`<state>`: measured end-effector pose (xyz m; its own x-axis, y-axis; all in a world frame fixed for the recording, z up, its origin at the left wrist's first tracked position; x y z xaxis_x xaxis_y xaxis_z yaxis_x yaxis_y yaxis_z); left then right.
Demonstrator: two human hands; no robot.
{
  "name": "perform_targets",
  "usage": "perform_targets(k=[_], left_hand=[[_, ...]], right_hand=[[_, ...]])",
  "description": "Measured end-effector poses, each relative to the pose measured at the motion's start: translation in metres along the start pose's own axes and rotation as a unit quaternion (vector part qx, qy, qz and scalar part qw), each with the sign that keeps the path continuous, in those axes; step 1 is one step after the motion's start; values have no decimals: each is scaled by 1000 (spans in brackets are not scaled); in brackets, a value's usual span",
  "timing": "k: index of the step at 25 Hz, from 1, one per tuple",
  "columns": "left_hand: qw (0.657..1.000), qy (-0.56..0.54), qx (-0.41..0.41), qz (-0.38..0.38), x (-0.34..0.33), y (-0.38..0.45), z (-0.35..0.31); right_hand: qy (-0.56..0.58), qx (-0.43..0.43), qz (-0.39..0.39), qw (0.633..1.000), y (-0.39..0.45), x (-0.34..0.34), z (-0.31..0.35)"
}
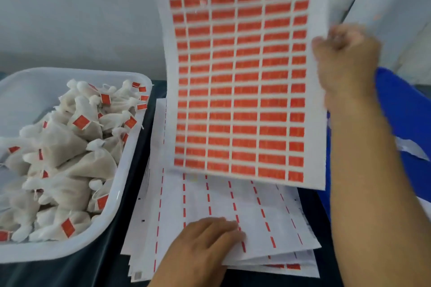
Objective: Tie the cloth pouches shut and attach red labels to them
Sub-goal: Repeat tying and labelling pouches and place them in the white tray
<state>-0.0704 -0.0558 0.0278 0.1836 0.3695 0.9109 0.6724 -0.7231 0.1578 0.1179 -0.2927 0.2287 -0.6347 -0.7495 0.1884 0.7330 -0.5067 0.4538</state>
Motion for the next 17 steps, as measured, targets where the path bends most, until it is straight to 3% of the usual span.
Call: perform_targets(k=[2, 5, 7, 11, 14, 17], left_hand=[[997, -23, 22, 72, -1, 4, 0], [998, 7, 17, 57, 3, 3, 2], [995, -5, 45, 91, 0, -6, 5], [999, 6, 31, 35, -7, -16, -3], [999, 33, 6, -24, 8, -11, -4], [996, 76, 44, 14, -2, -4, 6]], right_hand=[[-73, -41, 81, 993, -18, -29, -34], [-163, -81, 167, 969, -38, -58, -83], [-202, -84, 201, 955, -60, -70, -113], [-248, -148, 238, 927, -79, -74, -163], [-283, -137, 248, 916, -86, -76, -174], [-305, -122, 259, 908, -85, -73, -168]])
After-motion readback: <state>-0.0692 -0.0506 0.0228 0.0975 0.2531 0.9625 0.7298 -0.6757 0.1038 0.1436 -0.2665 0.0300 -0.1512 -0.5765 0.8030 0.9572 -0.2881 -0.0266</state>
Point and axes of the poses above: each hand's wrist, its own y-axis towards the middle knuckle, its own x-axis out of the back of the hand, z = x × y, the point moved 8 cm from there along y, towards the middle knuckle, and after that the axes turned 3 degrees about y, right-handed, at the moved point
